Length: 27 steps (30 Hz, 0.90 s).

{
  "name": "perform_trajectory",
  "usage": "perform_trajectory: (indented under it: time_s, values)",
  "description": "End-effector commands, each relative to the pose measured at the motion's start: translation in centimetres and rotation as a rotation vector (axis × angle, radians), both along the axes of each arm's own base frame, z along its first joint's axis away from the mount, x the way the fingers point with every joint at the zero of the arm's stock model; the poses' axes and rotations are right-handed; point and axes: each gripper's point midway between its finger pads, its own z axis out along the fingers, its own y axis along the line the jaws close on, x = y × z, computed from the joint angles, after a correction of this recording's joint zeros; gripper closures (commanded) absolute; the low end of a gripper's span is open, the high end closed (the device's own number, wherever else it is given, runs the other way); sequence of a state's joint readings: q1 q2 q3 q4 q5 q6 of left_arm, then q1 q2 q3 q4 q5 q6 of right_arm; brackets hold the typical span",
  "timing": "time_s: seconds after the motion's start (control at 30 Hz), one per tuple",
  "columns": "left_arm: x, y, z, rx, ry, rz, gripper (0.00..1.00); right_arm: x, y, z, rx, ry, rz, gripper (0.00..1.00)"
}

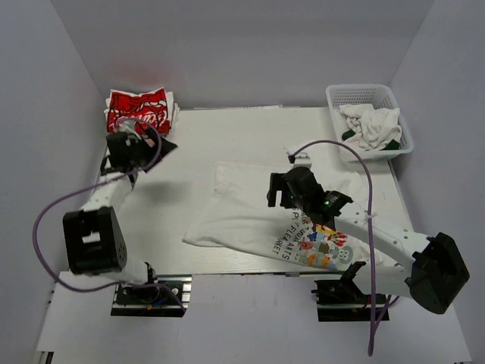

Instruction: Fold and stack the t-shirts

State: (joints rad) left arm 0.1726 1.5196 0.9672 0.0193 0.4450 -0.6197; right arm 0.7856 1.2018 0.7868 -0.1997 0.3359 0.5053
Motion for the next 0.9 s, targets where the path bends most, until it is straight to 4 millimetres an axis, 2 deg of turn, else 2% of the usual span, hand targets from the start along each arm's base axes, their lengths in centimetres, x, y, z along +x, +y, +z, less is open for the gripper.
perform_trajectory:
  time_s: [0.0, 0.03, 0.07, 0.1, 0.17, 0.23, 0.33, 0.37, 0.4, 0.43, 0.5, 0.57, 0.6, 0.7, 0.73, 0.8, 0.83, 0.87]
  values:
    - [-7.8, -7.7, -2.8, -0.048, 0.128, -0.226, 0.01, -1.5, -5.3, -2.9, -0.054, 0.152, -0.274, 0.10]
    - [-9.7, -8.3, -4.4, -0.051, 0.179, -0.229, 0.01, -2.4, -7.0, -3.7, -0.095, 0.196, -0.318, 0.10]
    - [-10.6, -8.4, -4.8, -0.028, 0.195, -0.226, 0.01, -3.8, -8.8, -4.8, -0.142, 0.235, -0.354, 0.10]
    - [-12.7, -9.2, -6.3, -0.015, 0.256, -0.242, 0.01, -4.3, -10.4, -5.3, -0.152, 0.267, -0.428, 0.10]
    - [-13.8, -9.4, -6.1, 0.015, 0.241, -0.224, 0.01, -5.0, -12.1, -5.0, -0.145, 0.249, -0.479, 0.10]
    - [-15.0, -10.4, -7.0, 0.025, 0.268, -0.246, 0.01, -6.1, -14.1, -5.6, -0.162, 0.270, -0.528, 0.10]
    - [-15.1, -11.6, -7.7, 0.038, 0.291, -0.284, 0.01, -6.6, -14.9, -5.8, -0.146, 0.272, -0.537, 0.10]
    - [-15.2, -12.7, -7.7, 0.050, 0.293, -0.326, 0.01, -6.7, -15.2, -6.0, -0.155, 0.280, -0.548, 0.10]
    - [-14.5, -13.3, -7.1, 0.061, 0.277, -0.336, 0.01, -6.9, -15.6, -6.3, -0.174, 0.291, -0.561, 0.10]
    - [-14.2, -13.6, -7.9, 0.087, 0.304, -0.329, 0.01, -7.3, -16.3, -6.7, -0.197, 0.304, -0.587, 0.10]
    - [-13.6, -15.6, -7.8, 0.128, 0.296, -0.388, 0.01, -7.7, -17.3, -7.4, -0.223, 0.327, -0.629, 0.10]
    - [-13.9, -17.7, -8.4, 0.148, 0.317, -0.453, 0.01, -7.8, -17.4, -8.0, -0.225, 0.337, -0.633, 0.10]
    - [-13.2, -18.6, -8.0, 0.157, 0.308, -0.477, 0.01, -7.6, -17.4, -8.2, -0.217, 0.334, -0.634, 0.10]
    - [-13.9, -21.7, -9.9, 0.151, 0.373, -0.589, 0.01, -7.2, -15.8, -9.5, -0.218, 0.374, -0.521, 0.10]
    - [-14.3, -21.9, -10.8, 0.157, 0.395, -0.599, 0.01, -6.5, -15.2, -9.5, -0.197, 0.360, -0.505, 0.10]
    - [-13.6, -22.5, -11.0, 0.176, 0.398, -0.607, 0.01, -5.9, -14.7, -10.1, -0.219, 0.360, -0.463, 0.10]
    - [-13.2, -22.1, -12.1, 0.210, 0.427, -0.589, 0.01, -5.6, -14.4, -10.2, -0.227, 0.368, -0.456, 0.10]
    - [-13.0, -21.8, -12.5, 0.229, 0.445, -0.573, 0.01, -4.1, -12.8, -9.5, -0.160, 0.333, -0.429, 0.10]
